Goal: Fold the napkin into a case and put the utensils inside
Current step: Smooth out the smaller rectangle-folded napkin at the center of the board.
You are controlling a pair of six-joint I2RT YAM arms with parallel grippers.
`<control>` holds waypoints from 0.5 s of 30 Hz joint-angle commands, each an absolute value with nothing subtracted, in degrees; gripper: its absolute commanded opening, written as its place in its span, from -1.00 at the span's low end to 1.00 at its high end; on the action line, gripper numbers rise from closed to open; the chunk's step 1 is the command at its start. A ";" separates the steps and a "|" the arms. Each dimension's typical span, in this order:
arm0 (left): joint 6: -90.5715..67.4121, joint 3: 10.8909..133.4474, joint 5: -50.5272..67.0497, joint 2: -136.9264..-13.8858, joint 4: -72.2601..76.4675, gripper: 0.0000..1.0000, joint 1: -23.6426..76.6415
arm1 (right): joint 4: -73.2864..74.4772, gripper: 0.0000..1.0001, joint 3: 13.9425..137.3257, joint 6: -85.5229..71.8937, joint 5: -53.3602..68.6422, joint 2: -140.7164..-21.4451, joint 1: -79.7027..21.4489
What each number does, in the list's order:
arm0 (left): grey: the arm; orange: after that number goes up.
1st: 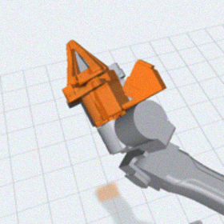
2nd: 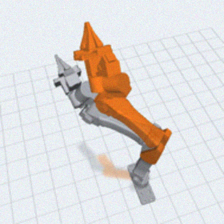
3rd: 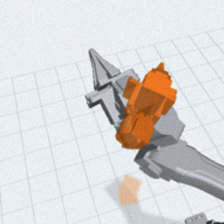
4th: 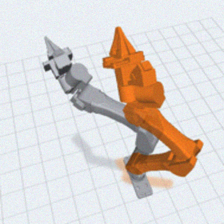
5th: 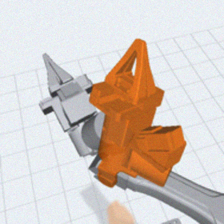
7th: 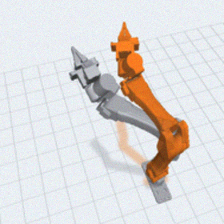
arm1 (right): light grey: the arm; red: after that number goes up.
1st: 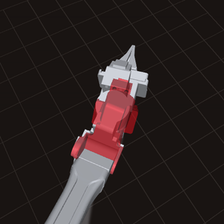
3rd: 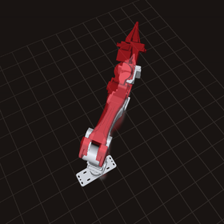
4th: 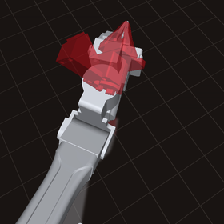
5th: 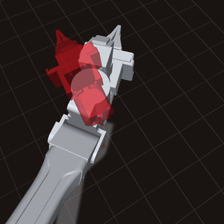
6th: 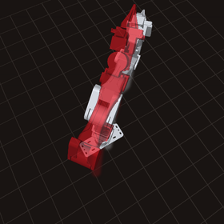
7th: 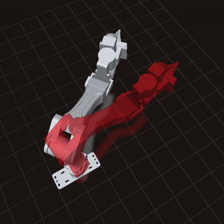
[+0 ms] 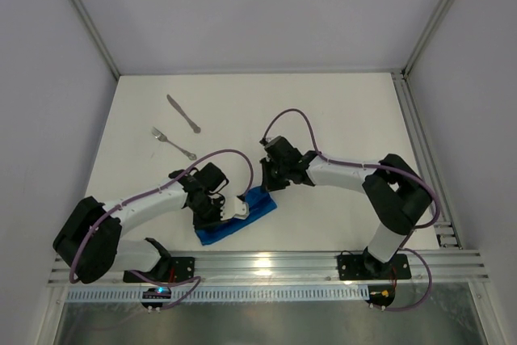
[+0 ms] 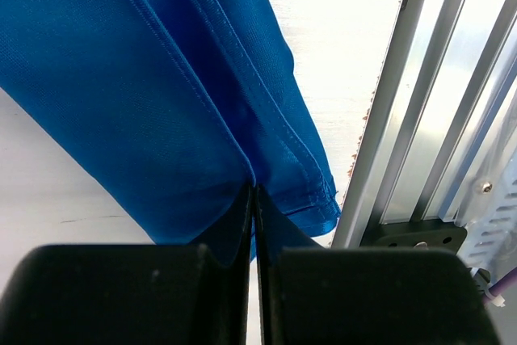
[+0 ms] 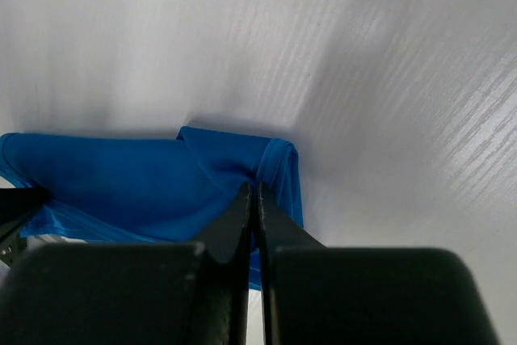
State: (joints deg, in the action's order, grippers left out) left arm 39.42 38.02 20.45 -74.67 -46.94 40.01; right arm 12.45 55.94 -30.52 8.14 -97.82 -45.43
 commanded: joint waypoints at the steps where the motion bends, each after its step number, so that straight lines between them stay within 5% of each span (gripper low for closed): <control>1: 39.38 38.67 19.16 -75.15 -46.93 -1.00 40.25 | 11.25 -0.92 55.02 -31.03 5.28 -95.27 -45.62; 6: 39.81 38.67 18.55 -74.88 -47.37 -1.00 40.17 | 12.65 -0.90 55.02 -30.15 2.91 -92.91 -45.62; 15: 39.99 39.02 18.90 -75.06 -46.93 -1.00 40.17 | 14.50 -0.46 52.30 -29.00 3.52 -86.57 -46.23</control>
